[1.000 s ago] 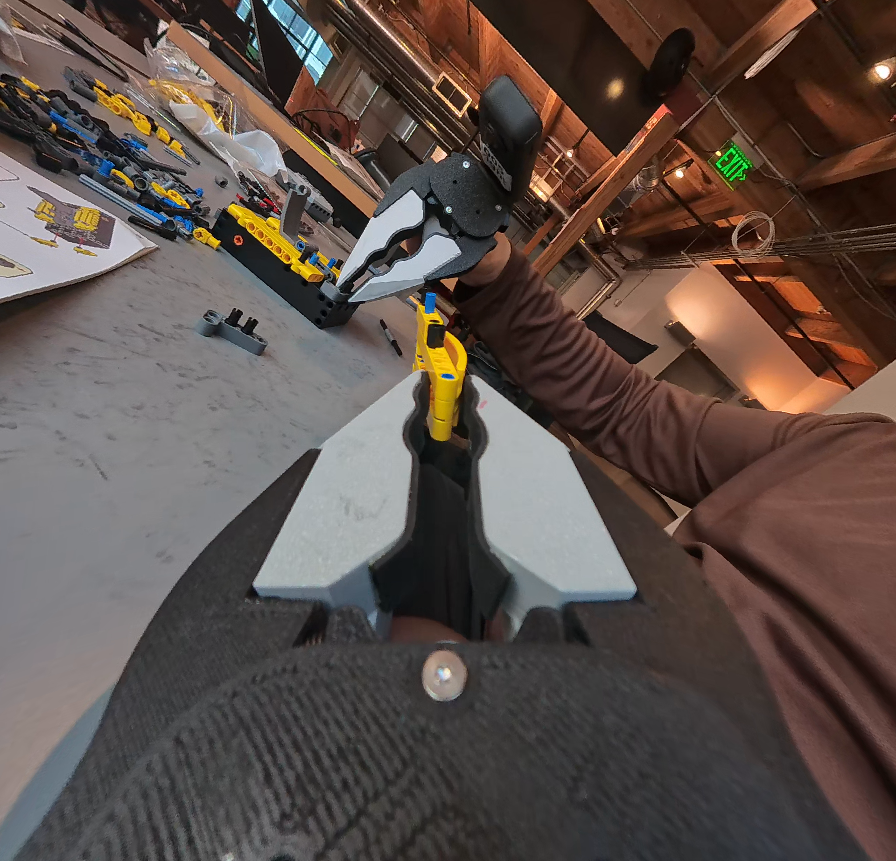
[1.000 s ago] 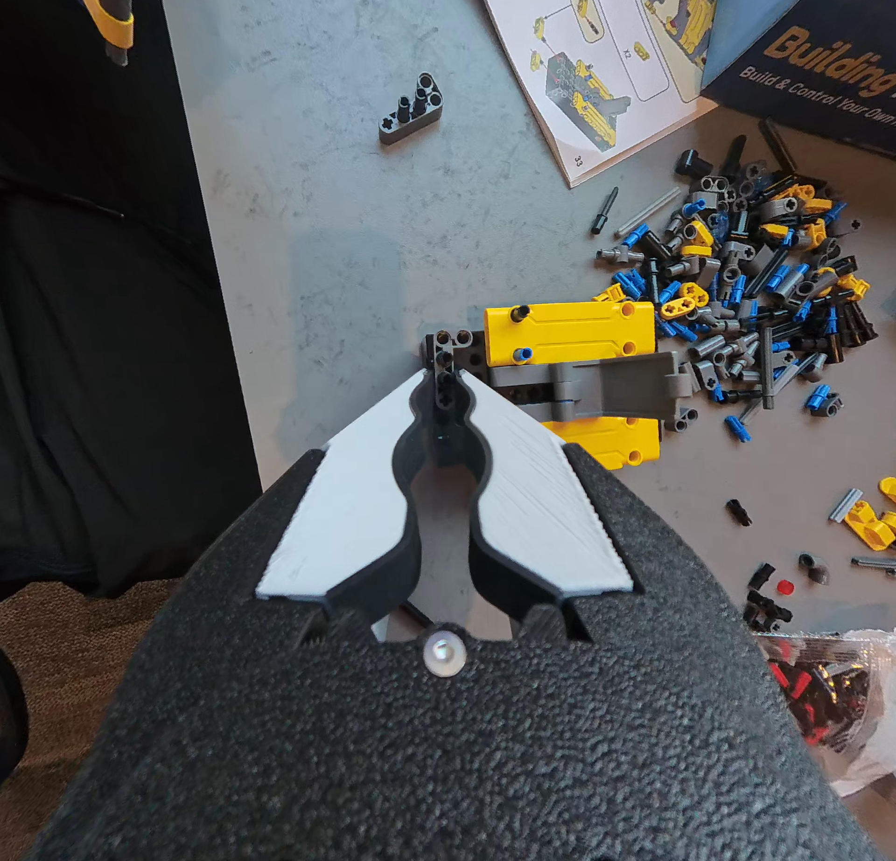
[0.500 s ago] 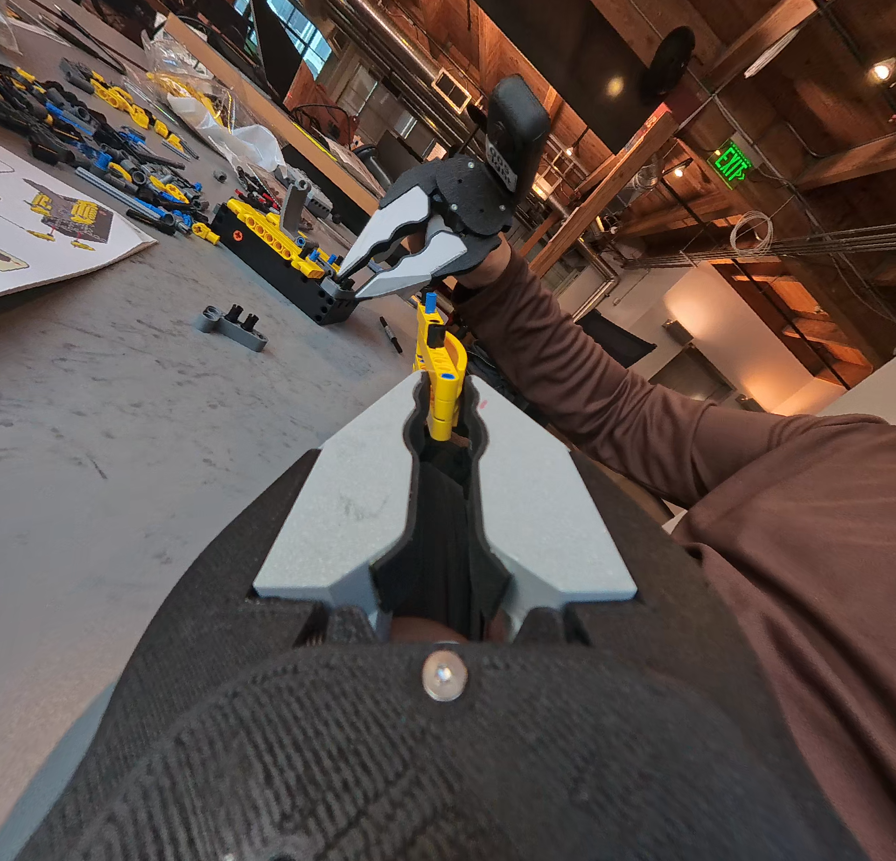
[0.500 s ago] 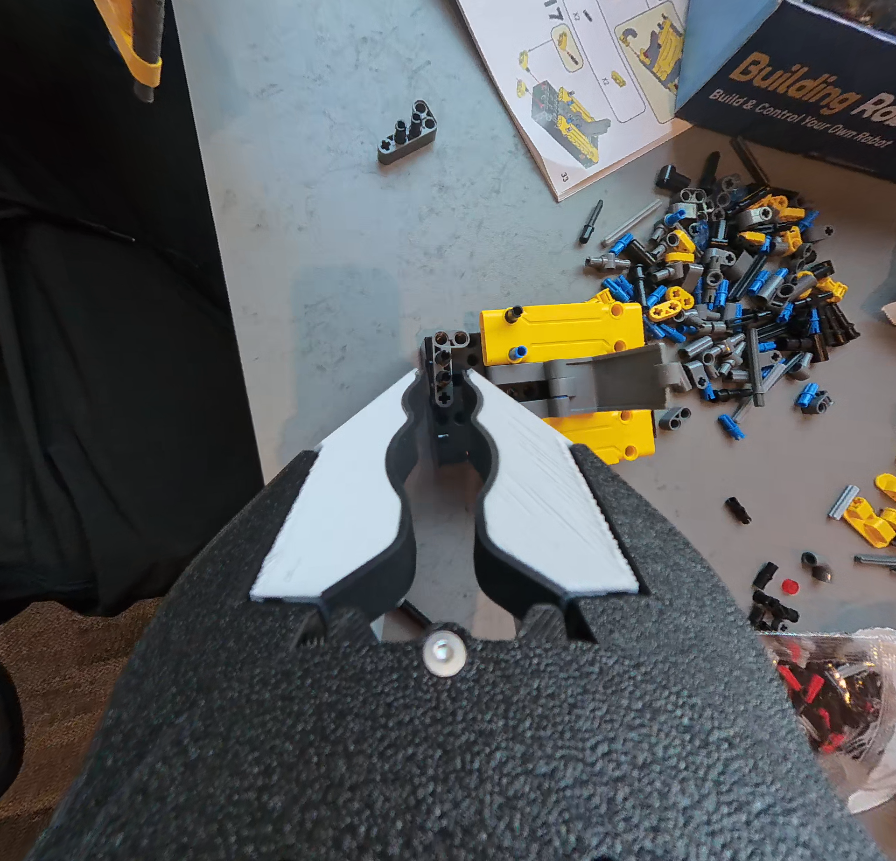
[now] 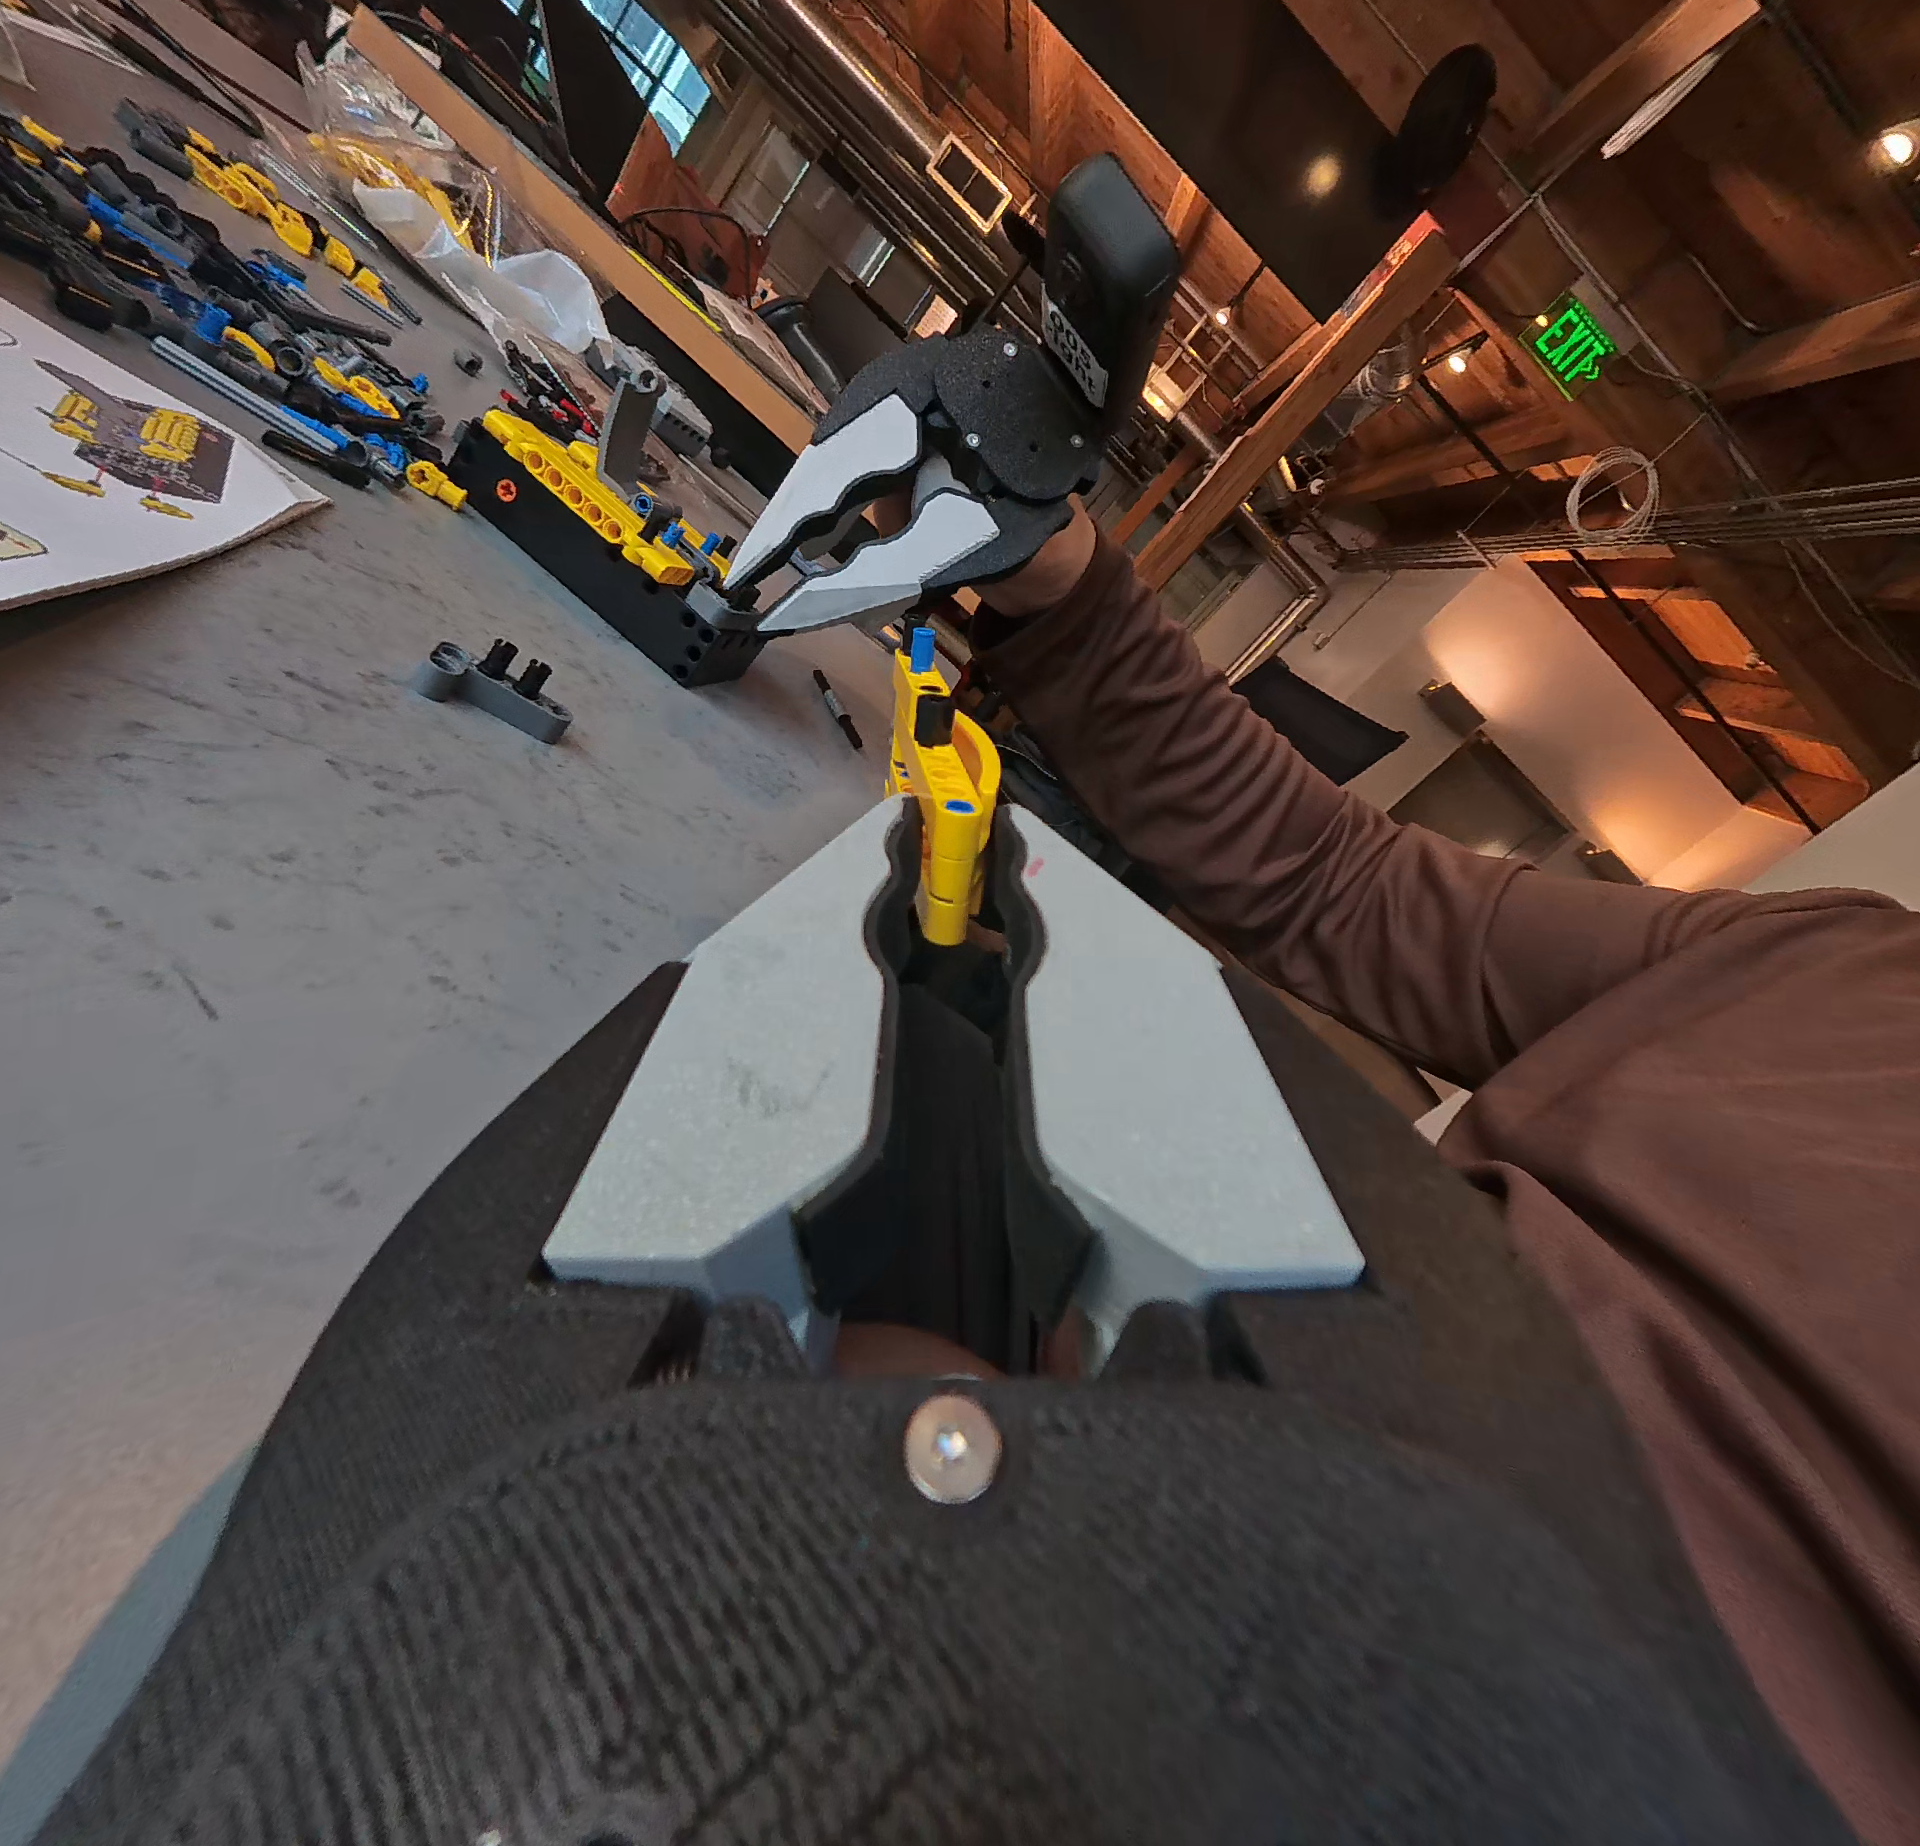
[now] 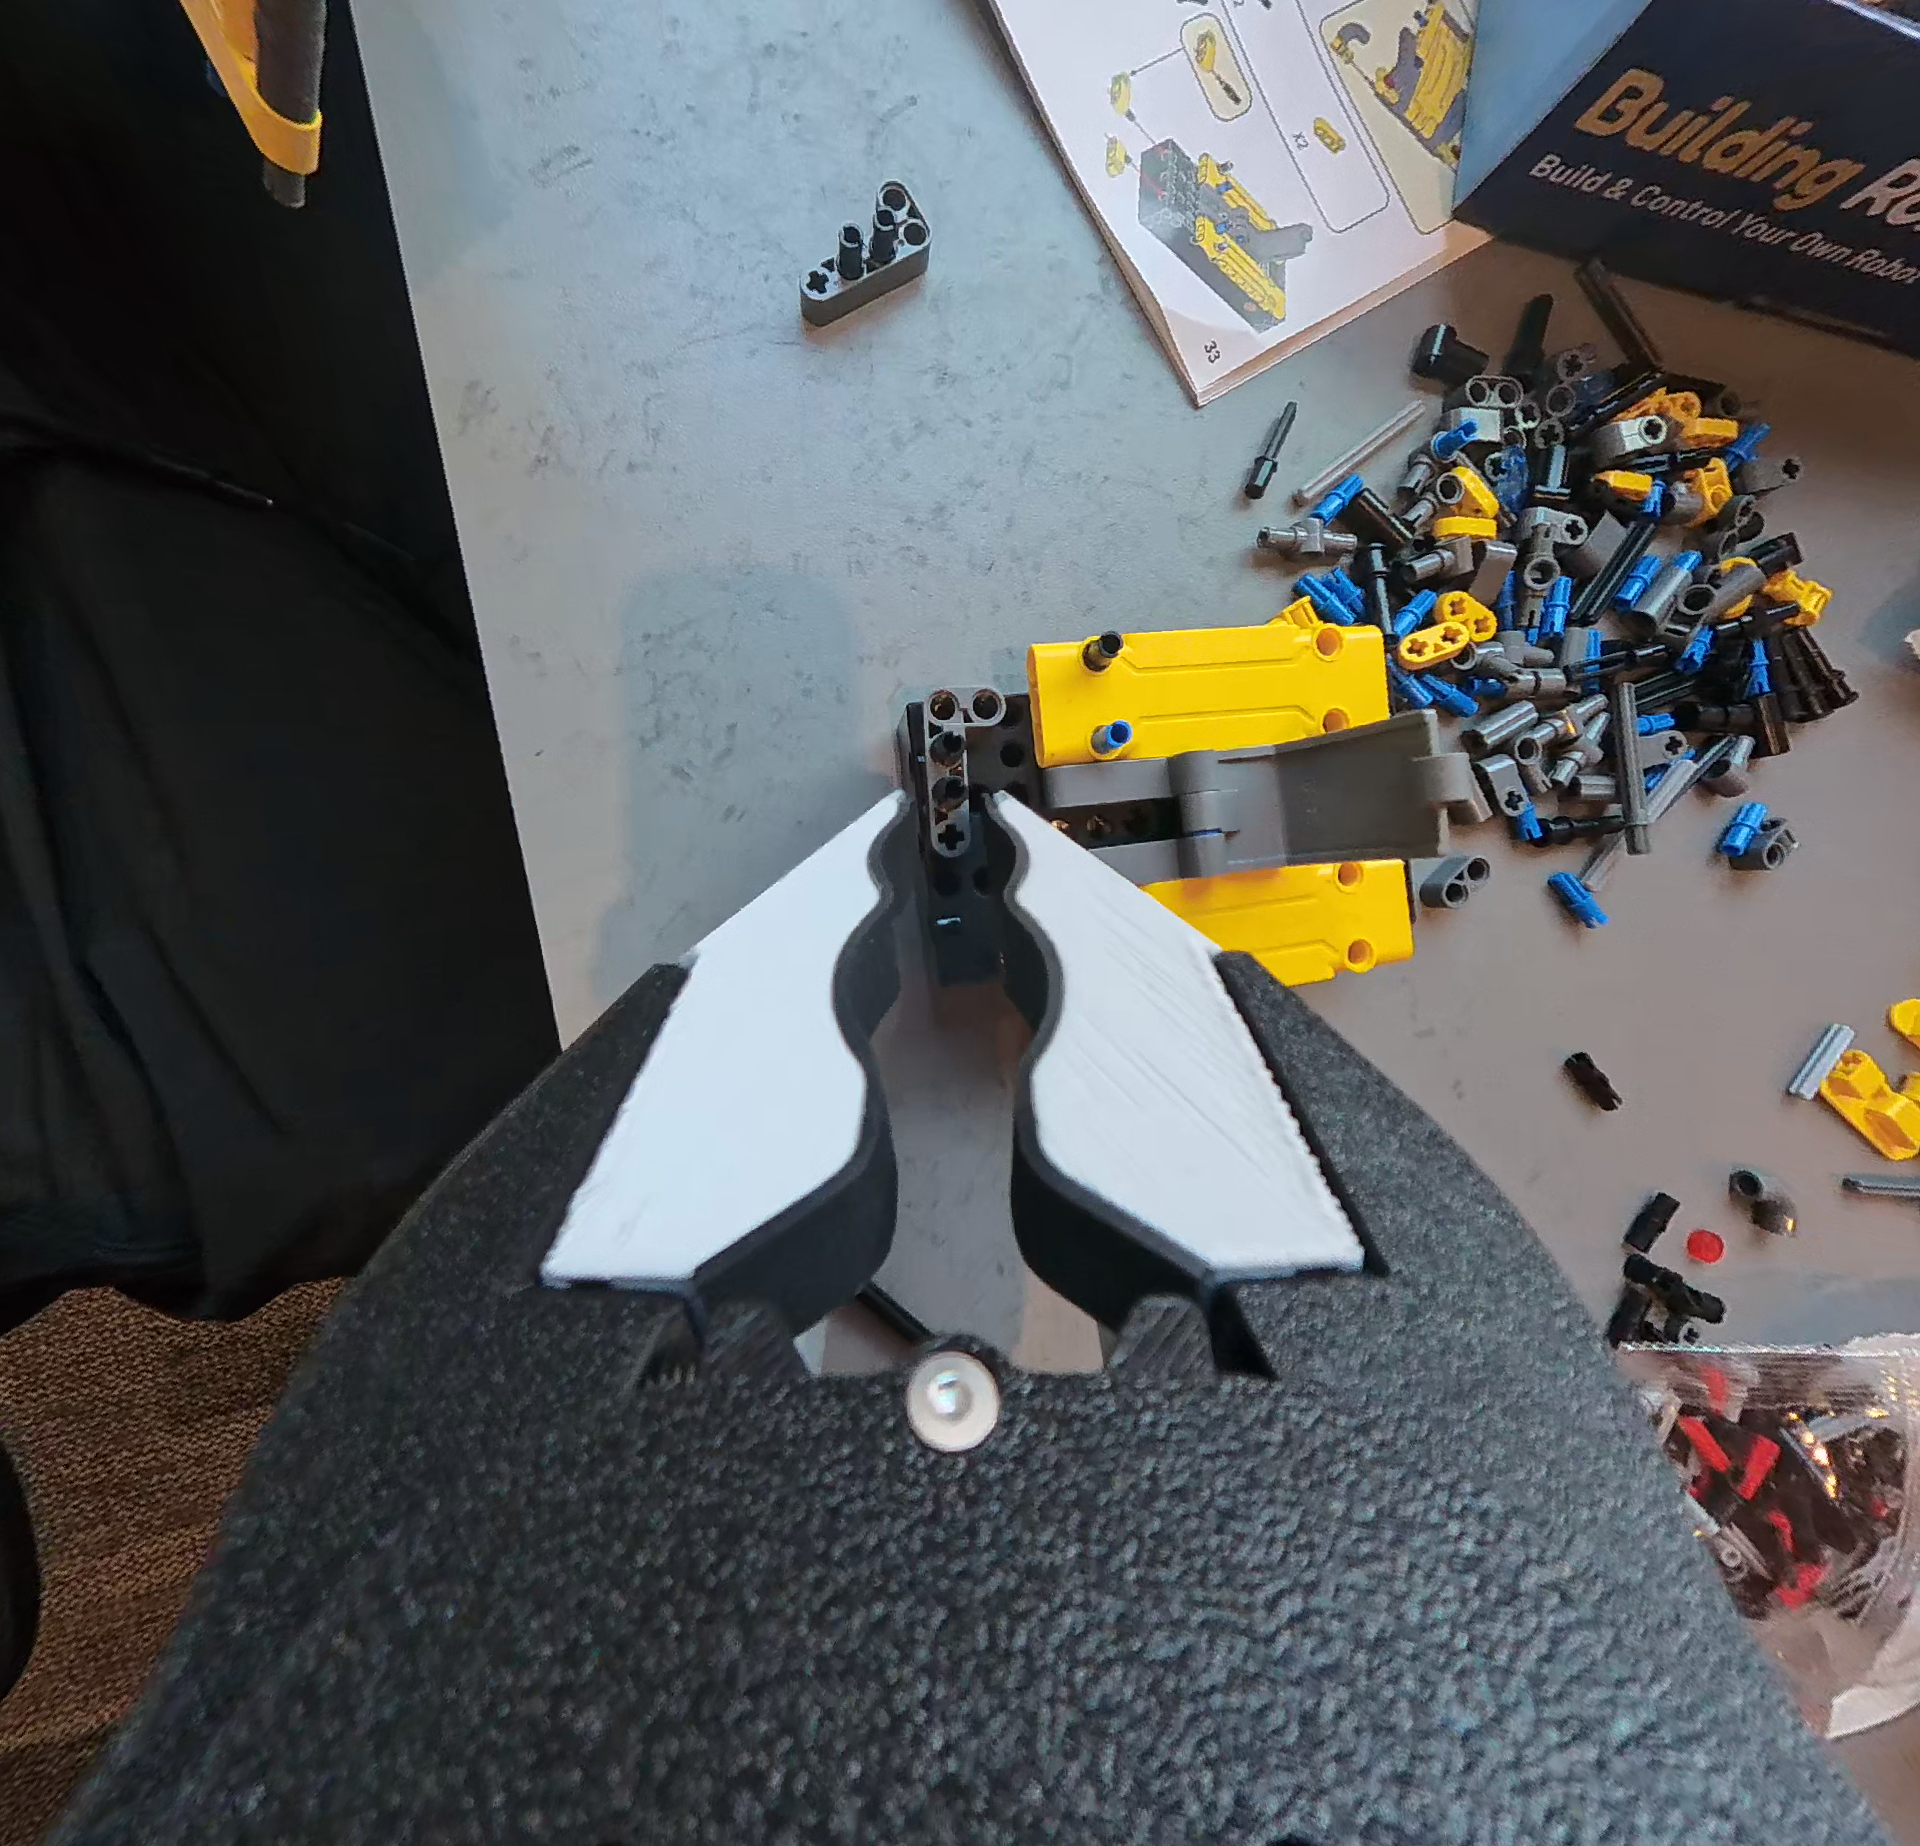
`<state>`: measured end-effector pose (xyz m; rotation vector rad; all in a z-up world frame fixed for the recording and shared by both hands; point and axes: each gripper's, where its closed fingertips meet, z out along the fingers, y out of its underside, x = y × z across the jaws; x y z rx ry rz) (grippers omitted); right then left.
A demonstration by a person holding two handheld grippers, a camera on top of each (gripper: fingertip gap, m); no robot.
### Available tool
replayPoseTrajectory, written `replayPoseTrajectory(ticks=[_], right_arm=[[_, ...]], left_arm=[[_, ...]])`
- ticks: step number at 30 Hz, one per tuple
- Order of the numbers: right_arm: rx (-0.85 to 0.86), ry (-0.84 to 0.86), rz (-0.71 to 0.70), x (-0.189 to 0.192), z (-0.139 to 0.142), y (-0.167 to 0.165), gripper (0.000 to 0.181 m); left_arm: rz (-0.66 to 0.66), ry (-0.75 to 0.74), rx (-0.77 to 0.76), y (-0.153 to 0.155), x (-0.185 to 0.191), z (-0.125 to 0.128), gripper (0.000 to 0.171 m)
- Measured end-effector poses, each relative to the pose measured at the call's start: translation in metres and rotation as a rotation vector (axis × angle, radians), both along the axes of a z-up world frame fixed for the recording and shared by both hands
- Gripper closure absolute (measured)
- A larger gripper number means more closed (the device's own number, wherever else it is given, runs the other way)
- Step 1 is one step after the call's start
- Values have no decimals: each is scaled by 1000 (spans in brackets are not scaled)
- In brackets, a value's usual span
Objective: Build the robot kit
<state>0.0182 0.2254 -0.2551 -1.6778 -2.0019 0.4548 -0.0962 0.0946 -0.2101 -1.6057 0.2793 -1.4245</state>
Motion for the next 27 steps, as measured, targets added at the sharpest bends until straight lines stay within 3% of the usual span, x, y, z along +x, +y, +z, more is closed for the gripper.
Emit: replayPoseTrajectory(ticks=[19,27], right_arm=[[0,-7,1,2,0,0,174],[5,-10,-69,6,0,2,174]], left_arm=[[1,0,-1,0,-1,0,161],[3,4,0,1,-1,0,161]])
